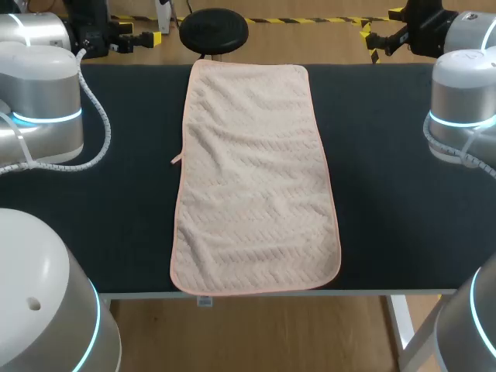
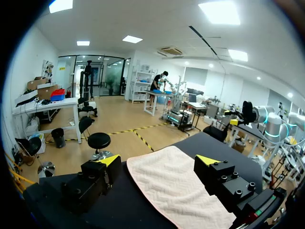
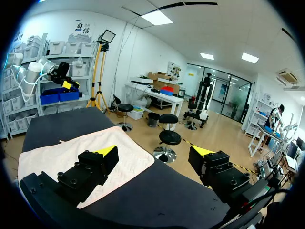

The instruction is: Fold the towel

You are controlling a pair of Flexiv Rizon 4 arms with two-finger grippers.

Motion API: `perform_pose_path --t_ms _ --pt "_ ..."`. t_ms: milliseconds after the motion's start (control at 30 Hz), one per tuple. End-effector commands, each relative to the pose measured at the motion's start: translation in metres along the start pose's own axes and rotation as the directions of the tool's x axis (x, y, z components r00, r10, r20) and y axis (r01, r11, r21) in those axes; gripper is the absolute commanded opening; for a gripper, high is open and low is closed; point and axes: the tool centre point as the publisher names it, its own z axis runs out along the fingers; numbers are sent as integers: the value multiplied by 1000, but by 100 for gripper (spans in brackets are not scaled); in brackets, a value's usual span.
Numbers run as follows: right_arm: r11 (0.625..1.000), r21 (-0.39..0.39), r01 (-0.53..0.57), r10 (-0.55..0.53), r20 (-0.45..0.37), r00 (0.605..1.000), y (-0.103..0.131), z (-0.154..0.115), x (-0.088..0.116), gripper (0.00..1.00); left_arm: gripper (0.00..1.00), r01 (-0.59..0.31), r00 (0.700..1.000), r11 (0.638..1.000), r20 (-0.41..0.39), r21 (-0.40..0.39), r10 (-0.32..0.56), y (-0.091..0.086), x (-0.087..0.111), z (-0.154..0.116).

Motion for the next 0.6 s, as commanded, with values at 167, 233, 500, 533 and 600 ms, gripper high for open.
perform_pose_path --t_ms 167,233,500,533,600 --pt "1000 2 0 0 -1 1000 0 0 0 100 100 0 1000 1000 2 2 0 1 0 0" --pt "1000 2 0 0 -1 1000 0 0 0 100 100 0 1000 1000 2 2 0 1 0 0" --pt "1000 2 0 0 -1 1000 0 0 0 100 100 0 1000 1000 2 2 0 1 0 0" --pt "1000 2 0 0 -1 1000 0 0 0 100 100 0 1000 1000 2 2 0 1 0 0" --pt "998 23 52 -52 -21 998 0 2 0 100 100 -87 996 994 -22 -60 86 3 2 1"
